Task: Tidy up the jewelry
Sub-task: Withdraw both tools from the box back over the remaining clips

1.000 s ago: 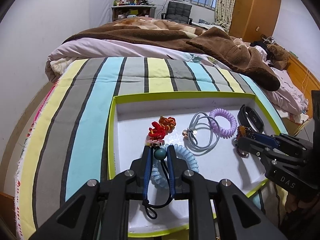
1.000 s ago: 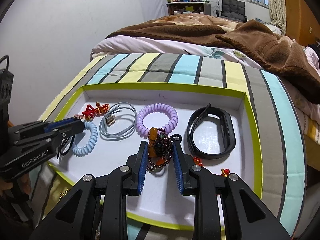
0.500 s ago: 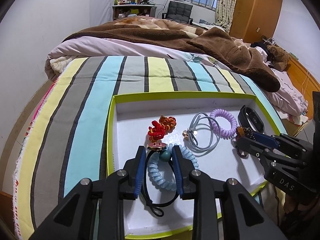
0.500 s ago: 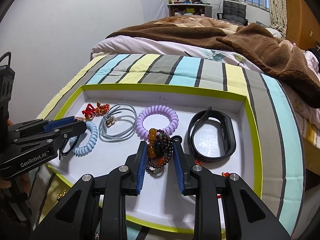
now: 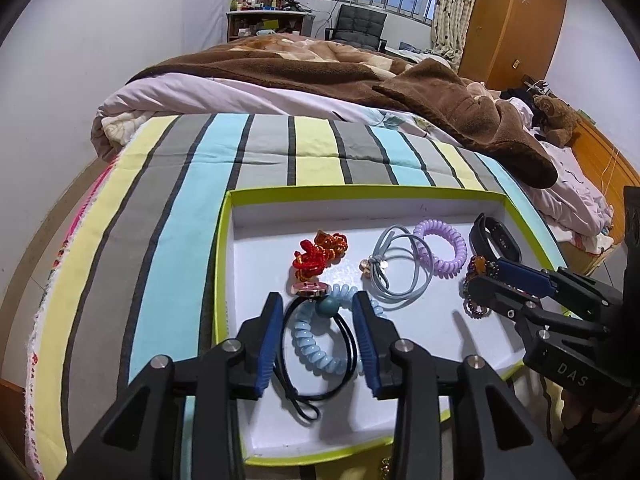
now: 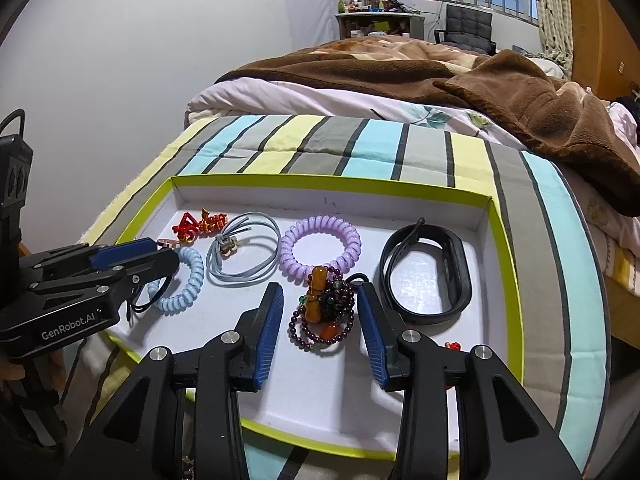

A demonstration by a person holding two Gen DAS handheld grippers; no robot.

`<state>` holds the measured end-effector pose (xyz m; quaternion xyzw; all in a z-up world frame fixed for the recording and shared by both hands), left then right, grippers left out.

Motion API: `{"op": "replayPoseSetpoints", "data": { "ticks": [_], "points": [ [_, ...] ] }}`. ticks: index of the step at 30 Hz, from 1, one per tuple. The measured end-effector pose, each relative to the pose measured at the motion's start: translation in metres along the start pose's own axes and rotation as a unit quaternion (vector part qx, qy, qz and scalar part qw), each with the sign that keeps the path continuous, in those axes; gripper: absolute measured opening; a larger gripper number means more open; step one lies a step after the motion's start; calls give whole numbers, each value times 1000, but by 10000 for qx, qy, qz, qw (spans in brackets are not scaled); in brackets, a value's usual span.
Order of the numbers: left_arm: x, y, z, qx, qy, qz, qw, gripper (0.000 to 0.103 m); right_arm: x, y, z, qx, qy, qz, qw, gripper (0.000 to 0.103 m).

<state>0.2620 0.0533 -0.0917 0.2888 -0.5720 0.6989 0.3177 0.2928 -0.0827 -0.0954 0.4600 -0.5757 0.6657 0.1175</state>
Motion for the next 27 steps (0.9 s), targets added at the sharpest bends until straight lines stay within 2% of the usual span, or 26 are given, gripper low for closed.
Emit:
{"op": "replayPoseSetpoints", "data": {
  "ticks": [4, 12, 20, 27],
  "points": [
    [5, 5, 3, -64, -56, -42, 10000, 44, 6, 0, 1, -37, 30, 53, 10000, 40],
    [31, 6, 11, -93, -32, 187, 9998, 44, 26, 1, -4, -71, 53, 204, 9998, 40],
    [64, 12, 9, 1, -184, 532, 9984, 44, 50, 5, -12, -129, 35, 370, 9992, 40],
    [83, 25, 9, -19, -255, 634, 9977, 44, 73, 15, -24, -166, -50, 512, 9985, 40]
  ]
}}
Point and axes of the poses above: each gripper's, at about its wrist camera, not at the fingertips, and x roughly against the way its jaws point, z to its right, y to its underside, the point moved 10 cm from there along -x, roughly the way its jaws point, and after that the axes turned 3 degrees about x, right-handed, at the moved point
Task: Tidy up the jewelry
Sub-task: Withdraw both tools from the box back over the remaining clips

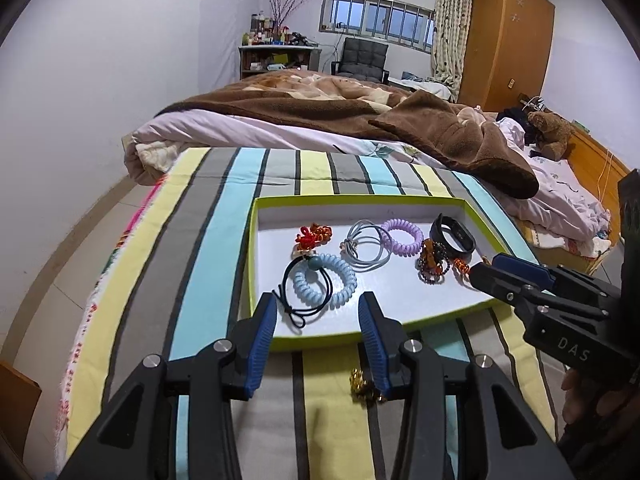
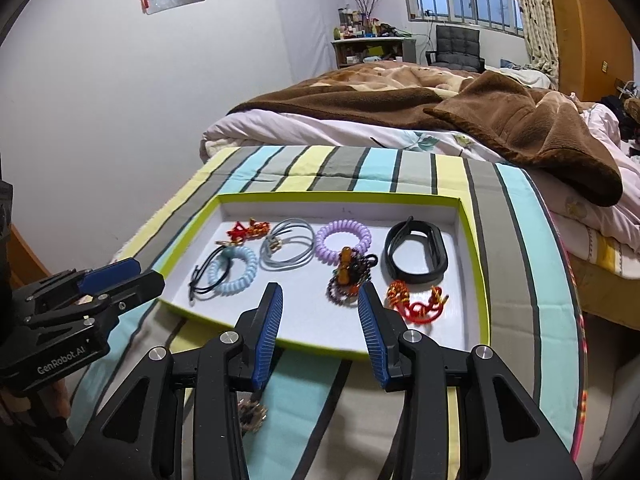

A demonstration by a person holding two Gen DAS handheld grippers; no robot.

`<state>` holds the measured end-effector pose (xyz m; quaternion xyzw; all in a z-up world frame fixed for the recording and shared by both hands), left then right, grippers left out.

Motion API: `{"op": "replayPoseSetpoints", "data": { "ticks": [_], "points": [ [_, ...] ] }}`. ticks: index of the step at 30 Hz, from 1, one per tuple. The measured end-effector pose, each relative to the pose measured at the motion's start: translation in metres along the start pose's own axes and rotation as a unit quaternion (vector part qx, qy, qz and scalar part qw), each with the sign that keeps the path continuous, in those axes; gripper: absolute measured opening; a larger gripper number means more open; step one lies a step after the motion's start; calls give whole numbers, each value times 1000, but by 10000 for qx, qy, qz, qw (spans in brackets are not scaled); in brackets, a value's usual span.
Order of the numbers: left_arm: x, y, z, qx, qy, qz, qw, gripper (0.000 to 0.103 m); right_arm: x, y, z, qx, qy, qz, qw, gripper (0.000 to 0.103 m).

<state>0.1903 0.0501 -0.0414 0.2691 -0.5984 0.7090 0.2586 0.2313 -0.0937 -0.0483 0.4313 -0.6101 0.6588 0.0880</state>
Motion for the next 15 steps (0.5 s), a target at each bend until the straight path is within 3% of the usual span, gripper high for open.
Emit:
{"op": "replayPoseSetpoints", "data": {
  "ticks": [15],
  "points": [
    [40, 32, -12, 255, -30, 189, 9995, 45, 25, 40, -24, -55, -207, -126, 9997, 41]
  ]
}}
Point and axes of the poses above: each gripper's, at about its wrist camera, not at the fingertips, and x roughly against the way its jaws point, z to its right, y to its underside, the point moved 10 cm from there along -x, roughly the way its jaws point, and after that the axes turned 3 degrees about x, right-handed, at the moved point
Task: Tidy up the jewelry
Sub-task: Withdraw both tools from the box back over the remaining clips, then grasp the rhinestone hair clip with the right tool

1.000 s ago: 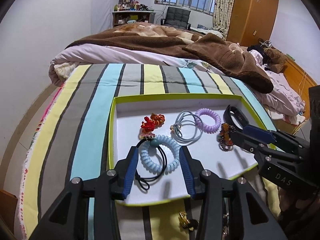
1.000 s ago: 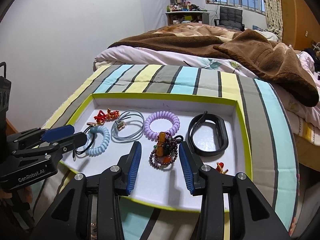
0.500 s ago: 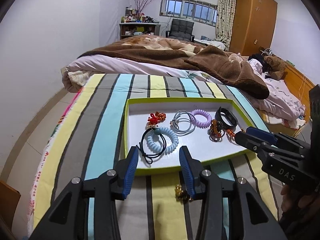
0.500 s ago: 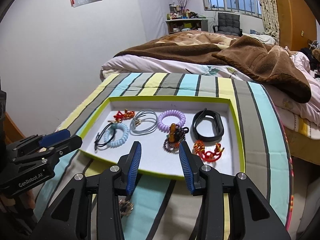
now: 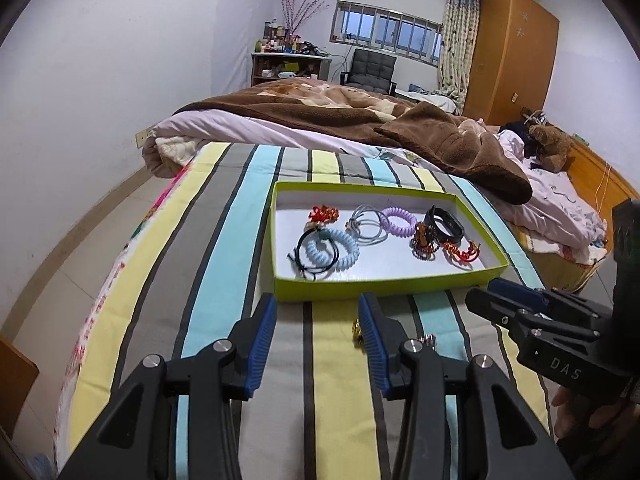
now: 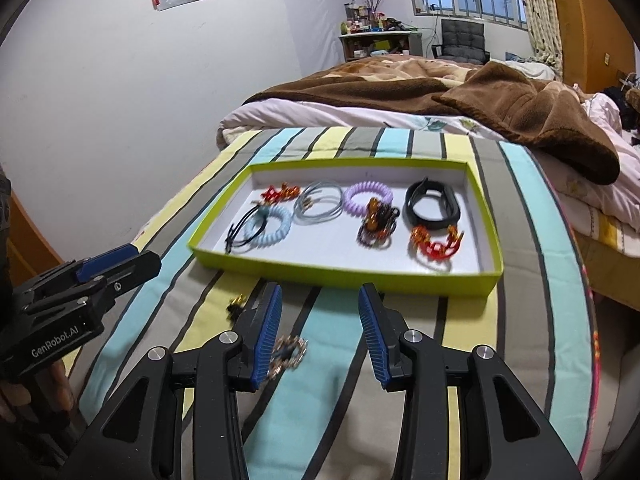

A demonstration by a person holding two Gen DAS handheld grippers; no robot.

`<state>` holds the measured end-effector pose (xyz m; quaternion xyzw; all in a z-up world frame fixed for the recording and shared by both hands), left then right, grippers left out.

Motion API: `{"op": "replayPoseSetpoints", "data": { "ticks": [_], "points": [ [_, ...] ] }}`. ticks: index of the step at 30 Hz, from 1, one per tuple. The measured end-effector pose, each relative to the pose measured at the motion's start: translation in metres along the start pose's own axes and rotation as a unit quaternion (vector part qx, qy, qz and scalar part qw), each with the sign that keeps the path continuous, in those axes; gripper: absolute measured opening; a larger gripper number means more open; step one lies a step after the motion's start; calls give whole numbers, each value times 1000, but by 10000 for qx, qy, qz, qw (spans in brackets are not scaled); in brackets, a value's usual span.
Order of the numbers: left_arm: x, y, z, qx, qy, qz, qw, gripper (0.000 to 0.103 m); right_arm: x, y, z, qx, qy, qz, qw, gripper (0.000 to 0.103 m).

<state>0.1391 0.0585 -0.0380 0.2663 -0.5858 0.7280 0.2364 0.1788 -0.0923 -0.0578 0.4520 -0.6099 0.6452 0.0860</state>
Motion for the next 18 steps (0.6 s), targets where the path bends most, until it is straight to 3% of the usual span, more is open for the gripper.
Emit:
{"op": "replayPoseSetpoints", "data": {
  "ticks": [5, 18],
  "points": [
    [6, 11, -10, 102, 7, -15, 9999, 46, 0, 13, -3, -78, 15, -103, 9999, 53],
    [17, 32, -32, 344, 19, -49, 9994, 48, -29, 43, -32, 62, 36, -565, 9984, 53]
  ]
}}
Point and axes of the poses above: each gripper's, at about its wrist camera, not at the fingertips, and x roughly against the way its jaws point, z to its right, y to its underside, the point moved 10 cm from there along -x, roughly the way its jaws point, and after that the axes turned 3 degrees about x, right-handed, at the moved point
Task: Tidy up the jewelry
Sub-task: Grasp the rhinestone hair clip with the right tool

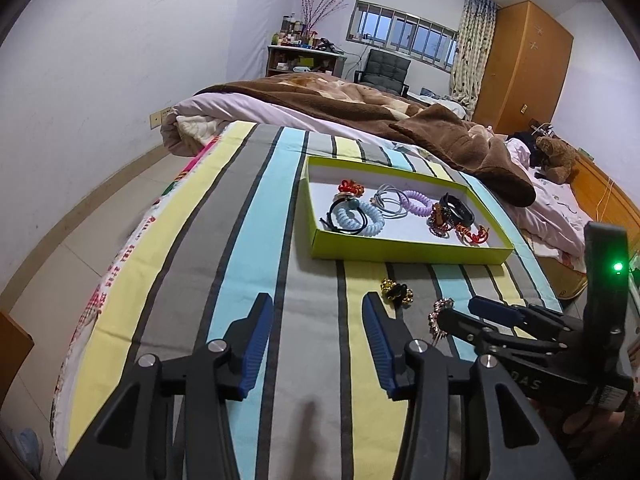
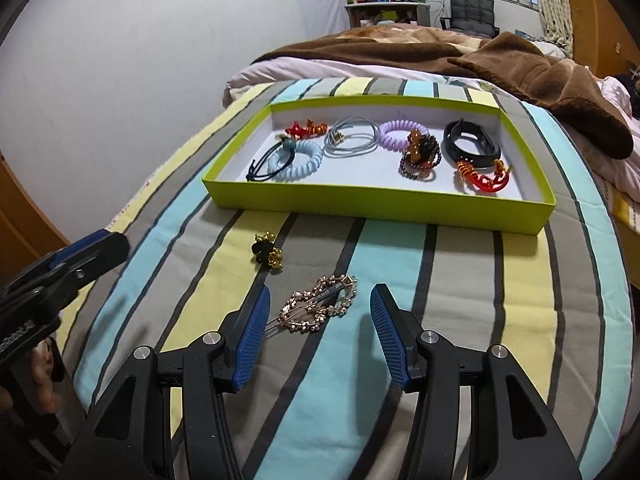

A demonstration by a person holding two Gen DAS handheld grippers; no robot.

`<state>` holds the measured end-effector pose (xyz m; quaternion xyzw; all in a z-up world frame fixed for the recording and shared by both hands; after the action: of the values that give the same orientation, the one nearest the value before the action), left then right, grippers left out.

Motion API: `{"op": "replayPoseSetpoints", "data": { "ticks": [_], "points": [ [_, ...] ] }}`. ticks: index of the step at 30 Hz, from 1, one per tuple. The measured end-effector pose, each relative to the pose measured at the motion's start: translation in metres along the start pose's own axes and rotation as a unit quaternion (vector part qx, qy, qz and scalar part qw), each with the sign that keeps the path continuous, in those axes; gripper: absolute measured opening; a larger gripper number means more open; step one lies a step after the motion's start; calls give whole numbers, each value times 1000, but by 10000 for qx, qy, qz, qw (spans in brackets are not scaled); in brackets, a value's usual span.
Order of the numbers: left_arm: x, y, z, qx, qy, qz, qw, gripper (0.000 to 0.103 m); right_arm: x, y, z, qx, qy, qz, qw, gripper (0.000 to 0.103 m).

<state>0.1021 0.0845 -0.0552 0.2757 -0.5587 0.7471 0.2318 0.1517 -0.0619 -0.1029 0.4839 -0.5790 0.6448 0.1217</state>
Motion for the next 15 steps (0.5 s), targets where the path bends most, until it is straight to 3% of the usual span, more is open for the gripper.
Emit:
{"op": "replayPoseSetpoints", "data": {
  "ticks": [4, 13, 15],
  "points": [
    [1, 2, -2, 22, 13, -16, 10000, 48, -5, 2, -5, 98, -79, -10, 9999, 53],
    [-3, 5, 5, -7, 110, -62, 9999, 48, 1, 13, 17, 272, 437, -163, 9985, 53],
    [-5, 7, 6, 9, 121, -96, 9999, 48, 2, 14, 18, 269, 337, -162, 9989, 53]
  ]
}}
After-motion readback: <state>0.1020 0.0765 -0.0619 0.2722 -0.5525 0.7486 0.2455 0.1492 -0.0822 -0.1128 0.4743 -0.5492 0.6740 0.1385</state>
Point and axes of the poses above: each gripper's, at about its wrist camera, not at the fingertips, and x roughly against the way its jaws point, z to its right, y to its underside, the point moved 10 cm from there along -x, roughly the way its jaws point, and after that the axes turned 3 degrees about x, right-handed, at the moved point
